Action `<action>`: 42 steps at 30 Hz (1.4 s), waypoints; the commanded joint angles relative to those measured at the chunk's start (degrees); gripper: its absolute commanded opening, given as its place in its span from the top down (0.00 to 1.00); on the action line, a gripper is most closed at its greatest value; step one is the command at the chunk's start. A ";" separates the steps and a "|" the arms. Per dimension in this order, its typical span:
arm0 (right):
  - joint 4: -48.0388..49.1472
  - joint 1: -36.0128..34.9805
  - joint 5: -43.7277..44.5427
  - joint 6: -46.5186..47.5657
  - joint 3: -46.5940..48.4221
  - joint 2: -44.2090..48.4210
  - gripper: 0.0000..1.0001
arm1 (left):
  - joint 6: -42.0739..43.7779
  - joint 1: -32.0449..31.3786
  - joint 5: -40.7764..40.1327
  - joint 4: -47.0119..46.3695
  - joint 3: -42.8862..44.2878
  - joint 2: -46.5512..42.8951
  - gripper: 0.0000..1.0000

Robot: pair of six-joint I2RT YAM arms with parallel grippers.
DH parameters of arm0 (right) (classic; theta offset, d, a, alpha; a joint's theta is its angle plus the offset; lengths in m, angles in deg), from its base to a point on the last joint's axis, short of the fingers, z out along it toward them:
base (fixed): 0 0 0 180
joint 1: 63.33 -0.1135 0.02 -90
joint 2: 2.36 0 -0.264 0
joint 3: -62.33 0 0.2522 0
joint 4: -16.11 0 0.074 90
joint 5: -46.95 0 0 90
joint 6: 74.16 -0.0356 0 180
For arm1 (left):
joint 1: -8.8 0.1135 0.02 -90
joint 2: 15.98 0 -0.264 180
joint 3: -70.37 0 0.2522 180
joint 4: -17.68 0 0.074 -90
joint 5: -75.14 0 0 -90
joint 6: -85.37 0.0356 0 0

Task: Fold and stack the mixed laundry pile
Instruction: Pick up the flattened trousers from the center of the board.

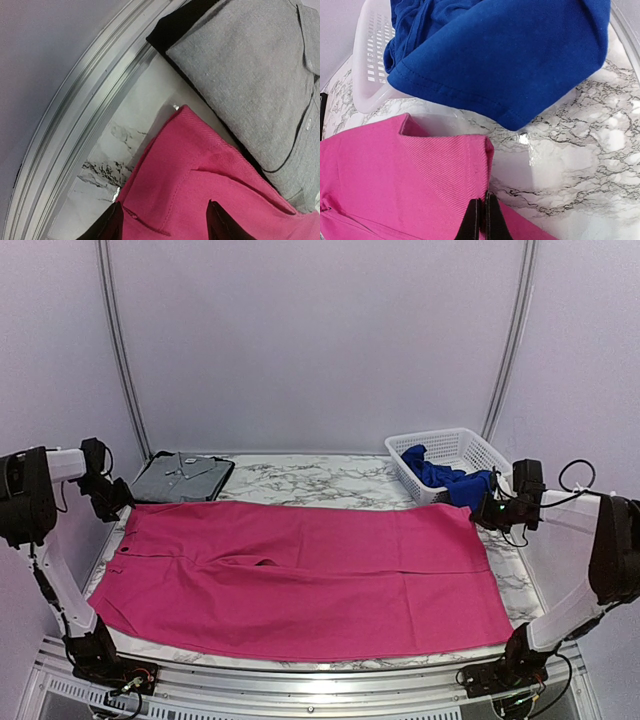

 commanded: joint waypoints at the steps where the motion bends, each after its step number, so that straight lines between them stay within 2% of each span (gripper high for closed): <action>1: -1.84 -0.52 -1.52 1.00 0.29 1.34 1.00 | 3.13 0.38 -0.20 -3.93 2.95 2.39 0.44; 7: -2.41 -0.52 -2.20 0.64 0.80 1.59 1.00 | 8.12 0.42 -2.64 -6.97 5.23 5.06 0.50; 16: -3.41 -0.52 -1.79 1.03 2.52 0.34 1.00 | 10.32 0.44 0.82 -7.28 6.59 9.93 0.61; 19: -3.53 -0.52 -1.78 1.07 2.76 0.00 1.00 | 10.25 0.46 1.31 -8.56 5.64 10.83 0.61; 26: -4.24 -0.52 -1.50 1.77 3.49 -1.20 1.00 | 11.04 0.52 1.83 -10.88 6.95 13.87 0.53; 30: -4.82 -0.52 -1.36 1.94 4.47 -1.89 1.00 | 11.82 0.47 4.59 -11.09 7.43 15.72 0.53; 34: -5.16 -0.52 -1.36 2.13 5.23 -2.18 1.00 | 11.62 0.50 6.62 -11.14 6.48 16.29 0.65; 38: -5.46 -0.52 -2.39 2.30 5.77 -1.95 1.00 | 10.99 0.47 8.09 -11.18 4.96 14.54 0.86; 40: -5.95 -0.52 -2.73 2.58 6.19 -1.21 1.00 | 10.17 0.56 7.38 -11.12 3.92 11.69 1.00; 42: -6.85 -0.45 -2.38 2.78 6.44 0.15 1.00 | 9.19 0.75 6.04 -10.95 3.09 8.69 1.00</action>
